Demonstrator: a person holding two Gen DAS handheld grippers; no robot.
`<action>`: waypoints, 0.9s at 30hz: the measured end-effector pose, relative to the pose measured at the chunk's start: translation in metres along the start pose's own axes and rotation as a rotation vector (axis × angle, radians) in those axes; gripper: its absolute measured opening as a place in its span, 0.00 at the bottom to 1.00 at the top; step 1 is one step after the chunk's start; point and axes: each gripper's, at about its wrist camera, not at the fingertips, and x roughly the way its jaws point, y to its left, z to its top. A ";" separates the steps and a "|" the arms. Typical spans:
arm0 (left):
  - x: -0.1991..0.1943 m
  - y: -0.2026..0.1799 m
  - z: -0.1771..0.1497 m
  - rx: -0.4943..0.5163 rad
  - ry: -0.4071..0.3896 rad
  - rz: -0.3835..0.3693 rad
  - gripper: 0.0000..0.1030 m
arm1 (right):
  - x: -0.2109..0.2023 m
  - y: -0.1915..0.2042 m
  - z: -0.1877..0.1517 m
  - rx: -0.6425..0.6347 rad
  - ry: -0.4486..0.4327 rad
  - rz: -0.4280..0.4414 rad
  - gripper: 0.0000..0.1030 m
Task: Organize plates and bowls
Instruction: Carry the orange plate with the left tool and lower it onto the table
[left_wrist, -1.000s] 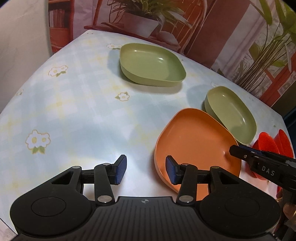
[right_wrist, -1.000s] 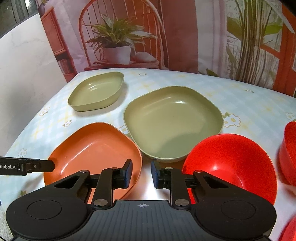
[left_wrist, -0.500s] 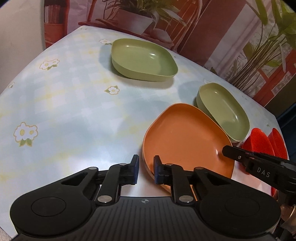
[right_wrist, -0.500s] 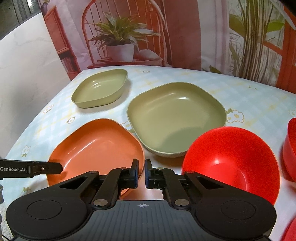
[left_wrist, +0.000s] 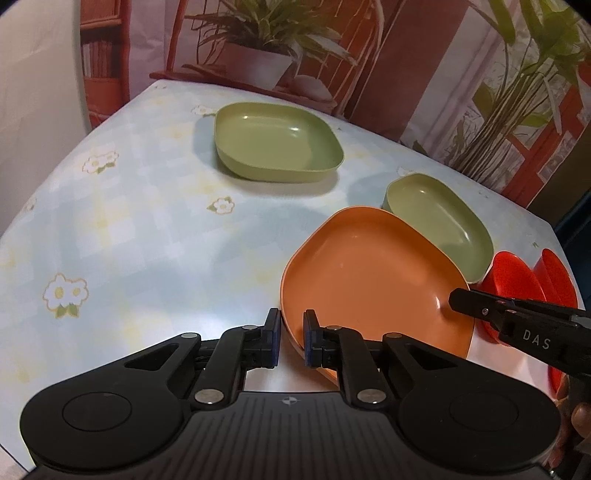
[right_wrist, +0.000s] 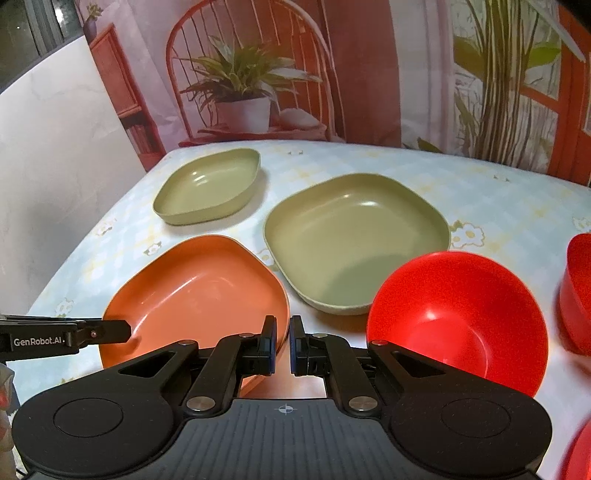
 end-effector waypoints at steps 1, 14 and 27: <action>-0.001 -0.001 0.001 0.006 -0.004 -0.002 0.13 | -0.002 0.001 0.001 -0.003 -0.005 0.000 0.06; -0.013 -0.019 0.032 0.079 -0.062 -0.034 0.13 | -0.026 -0.007 0.018 0.012 -0.077 -0.008 0.07; -0.003 -0.036 0.064 0.109 -0.099 -0.094 0.13 | -0.035 -0.028 0.046 0.032 -0.128 -0.029 0.07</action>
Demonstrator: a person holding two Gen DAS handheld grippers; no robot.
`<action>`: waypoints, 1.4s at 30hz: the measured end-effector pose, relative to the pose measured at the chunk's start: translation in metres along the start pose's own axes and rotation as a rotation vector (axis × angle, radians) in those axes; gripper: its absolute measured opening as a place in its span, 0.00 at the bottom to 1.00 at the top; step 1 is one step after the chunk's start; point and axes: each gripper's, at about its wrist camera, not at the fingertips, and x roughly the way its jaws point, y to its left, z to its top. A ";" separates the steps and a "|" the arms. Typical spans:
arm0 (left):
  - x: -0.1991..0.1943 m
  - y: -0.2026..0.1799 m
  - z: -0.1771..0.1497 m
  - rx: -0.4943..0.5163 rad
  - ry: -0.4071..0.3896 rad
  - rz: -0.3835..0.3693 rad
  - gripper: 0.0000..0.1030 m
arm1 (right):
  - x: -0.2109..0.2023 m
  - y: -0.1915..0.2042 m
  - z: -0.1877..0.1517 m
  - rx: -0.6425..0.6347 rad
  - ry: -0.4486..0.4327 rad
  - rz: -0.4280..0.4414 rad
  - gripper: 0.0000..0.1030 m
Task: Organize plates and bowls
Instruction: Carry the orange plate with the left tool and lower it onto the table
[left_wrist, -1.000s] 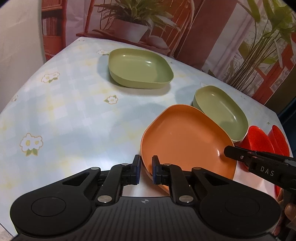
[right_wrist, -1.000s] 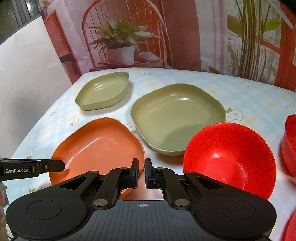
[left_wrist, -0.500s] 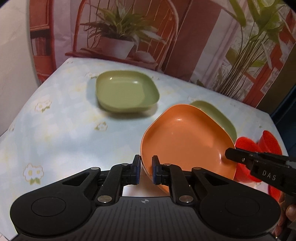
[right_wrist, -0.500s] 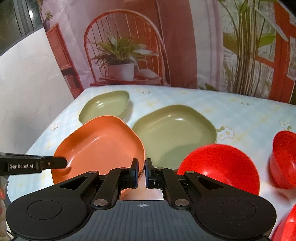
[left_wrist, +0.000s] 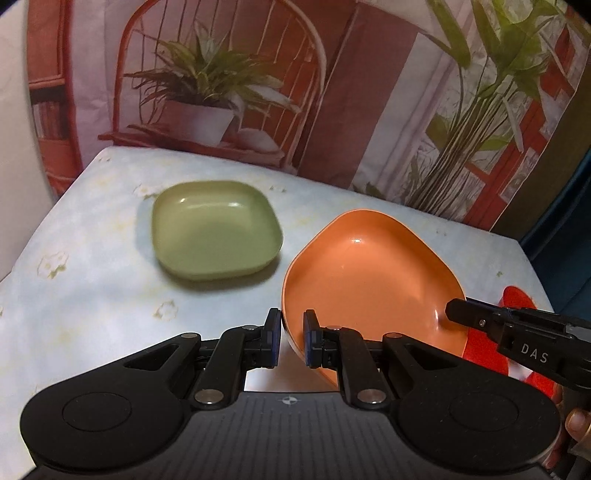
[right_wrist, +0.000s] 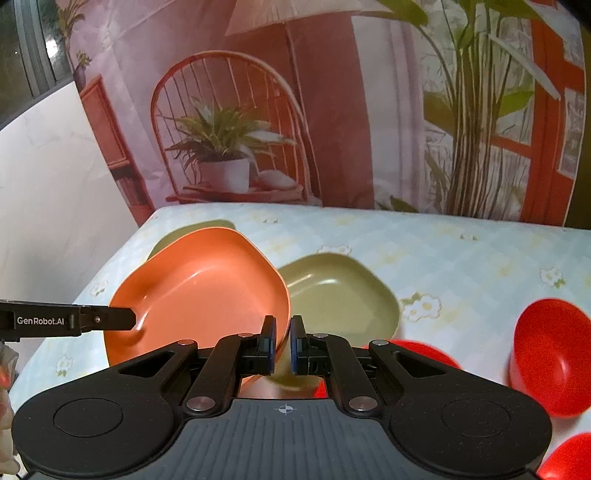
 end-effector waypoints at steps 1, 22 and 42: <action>0.002 -0.001 0.003 0.003 -0.002 -0.004 0.13 | 0.000 -0.002 0.003 0.002 -0.002 -0.001 0.07; 0.087 -0.028 0.044 0.056 0.072 -0.063 0.13 | 0.046 -0.064 0.048 0.023 0.053 -0.076 0.07; 0.102 -0.039 0.032 0.116 0.120 -0.049 0.14 | 0.054 -0.079 0.013 0.093 0.138 -0.082 0.08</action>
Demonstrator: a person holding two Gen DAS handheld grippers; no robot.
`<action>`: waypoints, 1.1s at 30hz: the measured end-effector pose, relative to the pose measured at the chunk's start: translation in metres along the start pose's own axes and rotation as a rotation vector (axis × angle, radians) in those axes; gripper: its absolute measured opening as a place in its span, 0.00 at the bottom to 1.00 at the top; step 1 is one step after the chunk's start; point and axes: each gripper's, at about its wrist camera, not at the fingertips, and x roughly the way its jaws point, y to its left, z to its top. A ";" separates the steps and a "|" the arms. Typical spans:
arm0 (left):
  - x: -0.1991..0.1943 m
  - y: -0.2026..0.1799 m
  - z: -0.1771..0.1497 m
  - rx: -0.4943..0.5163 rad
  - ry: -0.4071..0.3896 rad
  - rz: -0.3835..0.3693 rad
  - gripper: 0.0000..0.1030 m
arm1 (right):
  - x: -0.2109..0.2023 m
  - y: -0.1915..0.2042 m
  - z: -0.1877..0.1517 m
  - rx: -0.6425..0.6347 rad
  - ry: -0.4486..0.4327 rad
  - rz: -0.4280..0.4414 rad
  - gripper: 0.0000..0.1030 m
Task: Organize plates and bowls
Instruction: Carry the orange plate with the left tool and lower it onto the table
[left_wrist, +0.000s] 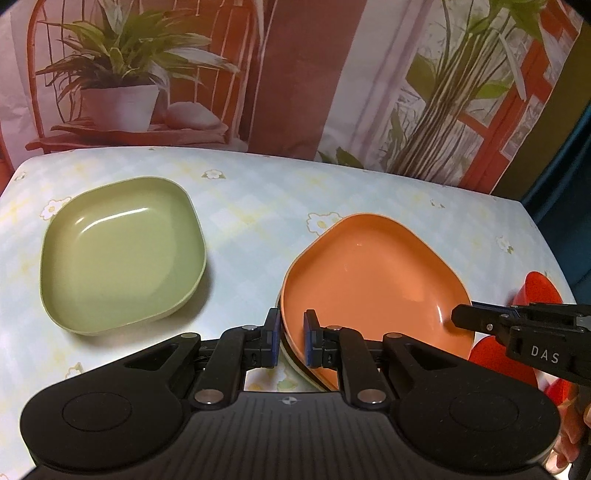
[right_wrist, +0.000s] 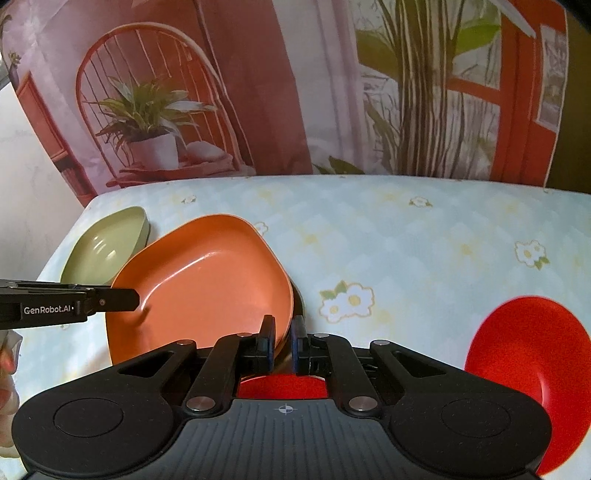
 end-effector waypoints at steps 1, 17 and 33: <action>0.000 -0.001 0.000 0.000 0.001 0.000 0.14 | -0.001 0.000 -0.001 0.002 0.003 0.000 0.08; 0.002 -0.005 -0.001 0.035 0.009 0.021 0.14 | 0.004 0.006 0.002 -0.051 0.010 -0.035 0.08; 0.002 0.001 -0.006 0.023 0.012 0.049 0.14 | 0.006 0.010 0.001 -0.088 0.011 -0.066 0.08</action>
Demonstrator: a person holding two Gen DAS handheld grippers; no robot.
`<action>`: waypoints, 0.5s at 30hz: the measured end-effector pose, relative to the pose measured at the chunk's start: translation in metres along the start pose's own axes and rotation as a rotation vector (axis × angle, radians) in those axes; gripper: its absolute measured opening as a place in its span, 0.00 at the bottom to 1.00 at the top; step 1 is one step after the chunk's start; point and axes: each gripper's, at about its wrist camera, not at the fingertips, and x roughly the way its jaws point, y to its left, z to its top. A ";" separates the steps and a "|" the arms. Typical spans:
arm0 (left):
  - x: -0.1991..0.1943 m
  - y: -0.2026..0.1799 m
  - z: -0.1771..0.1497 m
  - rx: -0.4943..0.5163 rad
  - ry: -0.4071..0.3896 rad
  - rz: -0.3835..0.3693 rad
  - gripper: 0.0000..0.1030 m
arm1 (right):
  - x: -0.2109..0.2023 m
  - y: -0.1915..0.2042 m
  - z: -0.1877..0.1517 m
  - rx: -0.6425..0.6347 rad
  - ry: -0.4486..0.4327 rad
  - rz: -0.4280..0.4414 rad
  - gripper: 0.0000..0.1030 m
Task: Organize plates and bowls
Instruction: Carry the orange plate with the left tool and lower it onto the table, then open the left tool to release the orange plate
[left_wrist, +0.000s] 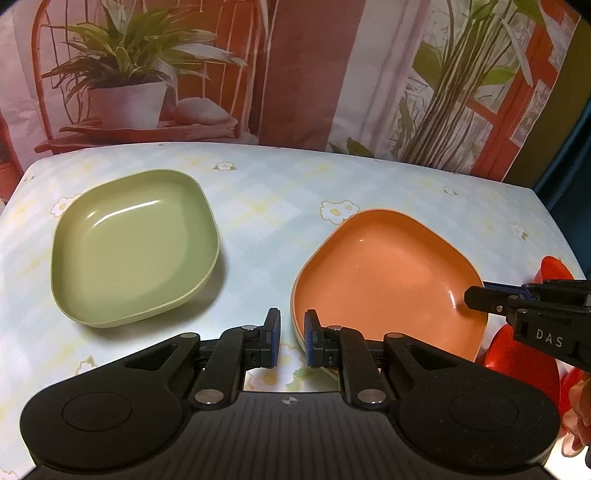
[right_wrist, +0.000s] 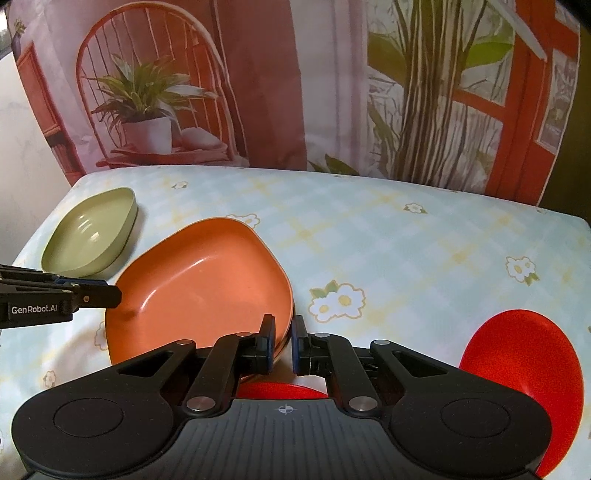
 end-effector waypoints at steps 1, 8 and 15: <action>0.000 0.000 0.000 -0.001 -0.001 0.001 0.15 | 0.000 0.000 0.000 -0.001 0.000 0.000 0.08; -0.006 0.001 0.002 -0.012 -0.018 0.018 0.19 | -0.007 -0.005 0.002 0.011 -0.017 0.012 0.20; -0.010 0.004 0.001 -0.016 -0.026 0.025 0.20 | -0.004 -0.006 0.001 0.014 -0.014 0.013 0.06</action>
